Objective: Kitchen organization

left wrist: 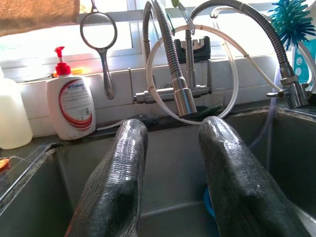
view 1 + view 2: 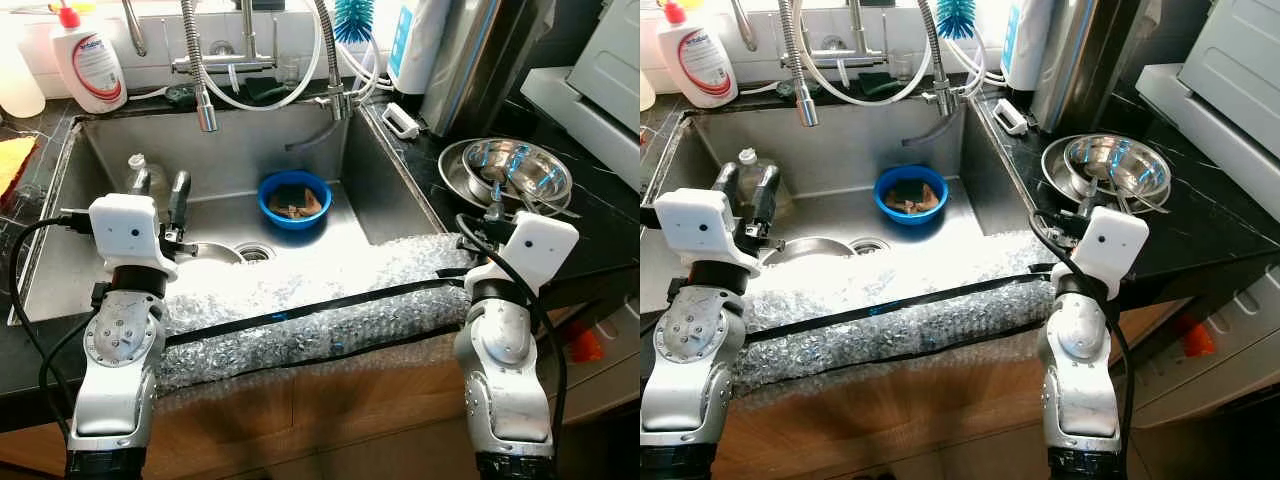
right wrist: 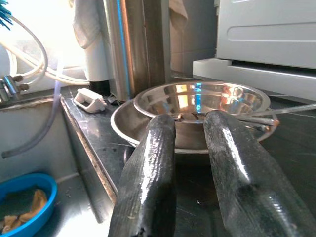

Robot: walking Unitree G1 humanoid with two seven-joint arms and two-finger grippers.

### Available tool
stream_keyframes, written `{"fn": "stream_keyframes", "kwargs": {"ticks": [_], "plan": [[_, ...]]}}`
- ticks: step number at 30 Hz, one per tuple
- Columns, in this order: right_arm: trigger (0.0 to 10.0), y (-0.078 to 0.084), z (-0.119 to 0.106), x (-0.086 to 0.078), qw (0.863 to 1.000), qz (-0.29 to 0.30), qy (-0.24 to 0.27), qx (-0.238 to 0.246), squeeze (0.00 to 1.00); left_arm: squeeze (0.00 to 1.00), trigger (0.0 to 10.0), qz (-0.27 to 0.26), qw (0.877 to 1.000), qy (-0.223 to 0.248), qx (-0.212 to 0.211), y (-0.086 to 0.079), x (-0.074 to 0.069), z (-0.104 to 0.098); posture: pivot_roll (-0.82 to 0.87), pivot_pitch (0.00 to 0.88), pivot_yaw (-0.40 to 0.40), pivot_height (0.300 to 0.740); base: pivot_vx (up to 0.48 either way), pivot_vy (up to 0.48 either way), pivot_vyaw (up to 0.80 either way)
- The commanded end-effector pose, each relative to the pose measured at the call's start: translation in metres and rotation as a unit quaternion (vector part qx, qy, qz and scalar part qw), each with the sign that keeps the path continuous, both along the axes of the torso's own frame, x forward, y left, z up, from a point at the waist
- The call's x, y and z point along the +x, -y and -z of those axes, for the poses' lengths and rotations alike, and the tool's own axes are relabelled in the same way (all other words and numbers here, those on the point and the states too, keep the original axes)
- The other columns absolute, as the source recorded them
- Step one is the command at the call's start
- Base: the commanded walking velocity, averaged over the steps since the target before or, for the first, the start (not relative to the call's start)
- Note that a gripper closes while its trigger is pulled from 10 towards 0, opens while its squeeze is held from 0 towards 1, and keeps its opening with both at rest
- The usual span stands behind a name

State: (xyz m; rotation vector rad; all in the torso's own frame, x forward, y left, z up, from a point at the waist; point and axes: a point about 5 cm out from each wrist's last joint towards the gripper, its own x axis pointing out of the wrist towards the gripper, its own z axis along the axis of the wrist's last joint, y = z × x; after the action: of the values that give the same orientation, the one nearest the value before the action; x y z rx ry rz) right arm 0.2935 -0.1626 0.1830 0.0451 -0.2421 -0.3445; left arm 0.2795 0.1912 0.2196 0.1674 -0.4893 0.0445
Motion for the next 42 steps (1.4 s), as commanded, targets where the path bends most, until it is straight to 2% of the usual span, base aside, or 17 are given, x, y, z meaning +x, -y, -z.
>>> {"fn": "stream_keyframes", "kwargs": {"ticks": [1,9,18,28,30,31,34,35,36,37,38,39,42], "plan": [[10.0,-0.004,-0.004,0.001,1.0,-0.013,0.011,0.001,0.0,0.0,10.0,-0.006,1.0,0.003,0.002,0.0,0.0,0.0,0.06,0.109,-0.067,0.74,0.0,0.0,0.0],[10.0,-0.008,-0.005,0.002,1.0,-0.028,0.015,-0.001,0.0,0.0,10.0,-0.007,1.0,0.001,0.003,0.0,0.0,0.001,0.06,0.111,-0.068,0.74,0.0,0.0,0.0],[10.0,-0.014,0.003,0.006,0.998,-0.057,-0.013,-0.01,0.0,0.0,10.0,-0.004,1.0,-0.002,0.004,0.001,0.0,0.002,0.06,0.11,-0.068,0.74,0.0,0.0,0.0],[10.0,-0.014,0.003,0.006,0.998,-0.058,-0.012,-0.01,0.0,0.0,10.0,-0.005,1.0,-0.001,0.003,0.001,0.0,0.002,0.06,0.112,-0.067,0.74,0.0,0.0,0.0],[10.0,-0.011,-0.001,0.004,0.998,-0.037,-0.012,-0.055,0.0,0.0,10.0,-0.004,1.0,-0.002,0.003,0.001,0.0,0.002,0.05,0.114,-0.067,0.74,0.0,0.0,0.0],[10.0,-0.009,-0.001,0.004,0.998,-0.025,-0.015,-0.062,0.0,0.0,10.0,-0.003,1.0,-0.002,0.003,0.001,0.0,0.002,0.05,0.113,-0.068,0.74,0.0,0.0,0.0],[10.0,-0.003,0.003,0.003,0.999,-0.005,-0.025,-0.046,0.0,0.0,10.0,-0.003,1.0,-0.001,0.003,0.001,0.0,0.002,0.06,0.113,-0.067,0.74,0.0,0.0,0.0],[10.0,-0.002,0.004,0.004,0.999,-0.004,-0.026,-0.035,0.06,0.0,10.0,-0.003,1.0,-0.001,0.003,0.001,0.0,0.002,0.06,0.114,-0.067,0.74,0.0,0.0,0.0],[10.0,-0.002,0.004,0.004,0.999,-0.005,-0.026,-0.03,0.06,0.0,10.0,-0.003,1.0,-0.001,0.004,0.001,0.0,0.002,0.06,0.114,-0.067,0.74,0.0,0.0,0.0],[10.0,-0.001,0.005,0.004,0.999,-0.004,-0.027,-0.022,0.62,0.0,10.0,-0.003,1.0,-0.001,0.004,0.001,0.0,0.002,0.06,0.113,-0.067,0.74,0.0,0.0,0.0],[10.0,-0.001,0.005,0.004,1.0,-0.003,-0.028,-0.014,0.93,0.0,10.0,-0.003,1.0,-0.001,0.004,0.001,0.0,0.002,0.06,0.112,-0.067,0.74,0.0,0.0,0.0],[10.0,-0.001,0.005,0.005,1.0,-0.001,-0.028,-0.003,1.0,0.0,10.0,-0.003,1.0,-0.001,0.003,0.001,0.0,0.002,0.06,0.111,-0.068,0.74,0.0,0.0,0.0],[10.0,-0.001,0.005,0.005,1.0,0.0,-0.028,-0.011,0.98,0.0,10.0,-0.002,1.0,-0.001,0.003,0.001,0.0,0.002,0.06,0.111,-0.068,0.74,0.0,0.0,0.0]]}}
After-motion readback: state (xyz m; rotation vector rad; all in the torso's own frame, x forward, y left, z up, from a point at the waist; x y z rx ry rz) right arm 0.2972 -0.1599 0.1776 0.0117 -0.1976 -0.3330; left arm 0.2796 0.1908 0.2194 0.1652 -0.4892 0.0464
